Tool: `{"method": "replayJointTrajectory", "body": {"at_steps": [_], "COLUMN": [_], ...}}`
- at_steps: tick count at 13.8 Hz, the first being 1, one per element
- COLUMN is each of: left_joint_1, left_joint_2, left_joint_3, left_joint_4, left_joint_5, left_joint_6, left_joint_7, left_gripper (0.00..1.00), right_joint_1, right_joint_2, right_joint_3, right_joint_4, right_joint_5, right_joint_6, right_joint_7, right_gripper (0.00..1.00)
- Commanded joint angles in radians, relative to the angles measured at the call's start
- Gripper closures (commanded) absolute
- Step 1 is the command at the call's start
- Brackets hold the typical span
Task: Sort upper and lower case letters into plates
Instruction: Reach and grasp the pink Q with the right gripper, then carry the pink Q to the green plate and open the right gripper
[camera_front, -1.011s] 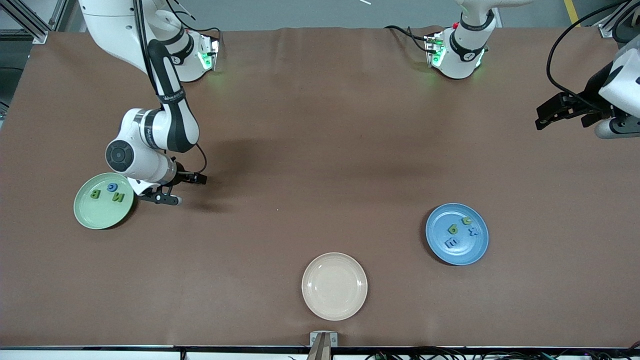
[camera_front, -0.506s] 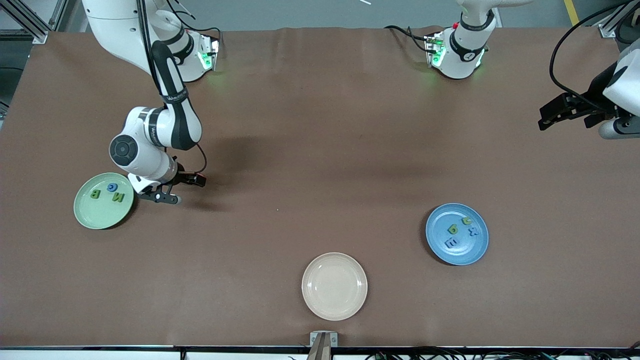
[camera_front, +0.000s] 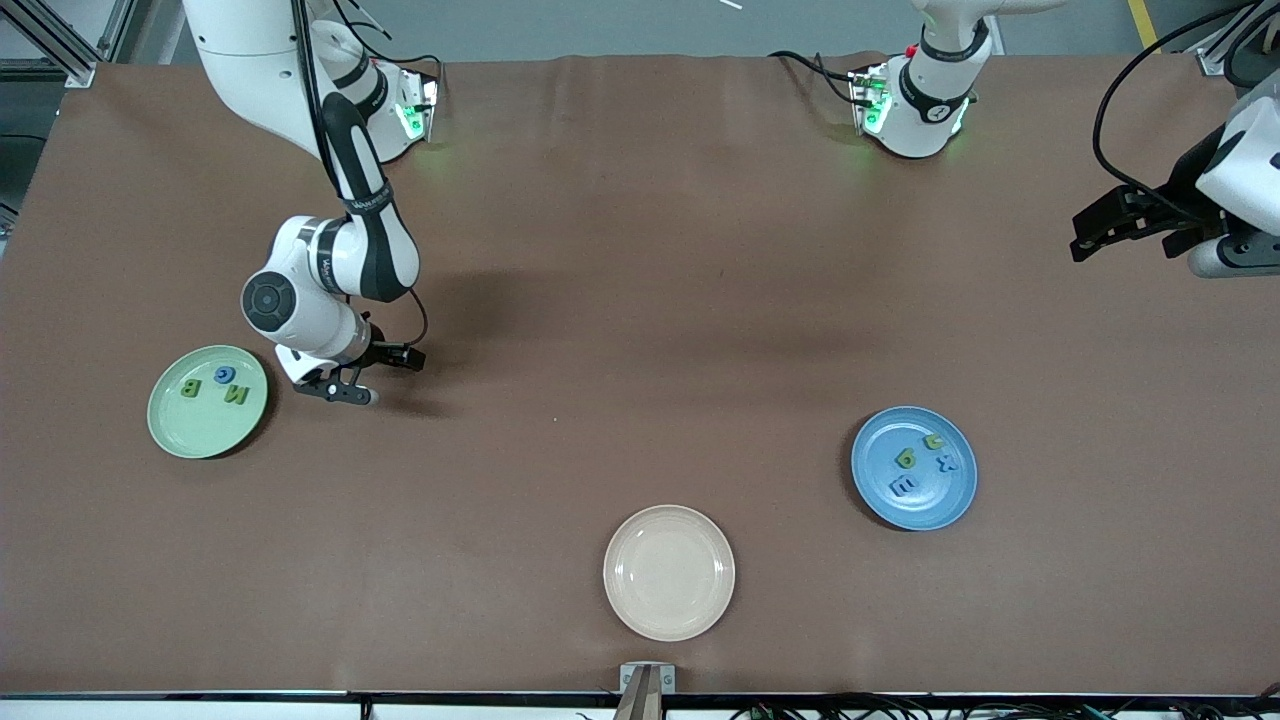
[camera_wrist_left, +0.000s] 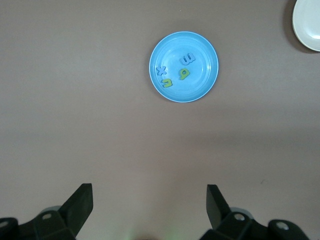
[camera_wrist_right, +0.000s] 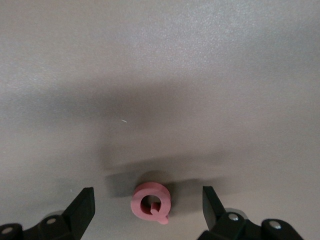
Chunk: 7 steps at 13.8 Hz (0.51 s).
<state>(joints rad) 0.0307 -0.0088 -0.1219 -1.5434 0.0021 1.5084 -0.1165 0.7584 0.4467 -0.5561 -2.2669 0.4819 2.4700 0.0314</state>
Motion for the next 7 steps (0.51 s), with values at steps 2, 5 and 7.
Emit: {"method": "replayJointTrajectory", "body": {"at_steps": [2, 5, 7], "left_joint_1": [0.009, 0.006, 0.008], "left_joint_2": [-0.034, -0.031, -0.028], "left_joint_3": [-0.007, -0.005, -0.007], "left_joint_4": [-0.024, -0.026, -0.024], "left_joint_5": [0.006, 0.007, 0.007], "left_joint_6": [0.012, 0.012, 0.013], "left_joint_7": [0.024, 0.023, 0.023], "left_gripper": [0.00, 0.00, 0.00], "right_joint_1": [0.010, 0.010, 0.010], "right_joint_2": [-0.013, -0.013, -0.010], "right_joint_3": [-0.002, 0.002, 0.008], "right_joint_4": [-0.042, -0.049, -0.051], "right_joint_5": [0.015, 0.037, 0.058], "right_joint_6": [0.027, 0.027, 0.027], "right_joint_7": [-0.005, -0.005, -0.005], "right_gripper": [0.32, 0.49, 0.61]}}
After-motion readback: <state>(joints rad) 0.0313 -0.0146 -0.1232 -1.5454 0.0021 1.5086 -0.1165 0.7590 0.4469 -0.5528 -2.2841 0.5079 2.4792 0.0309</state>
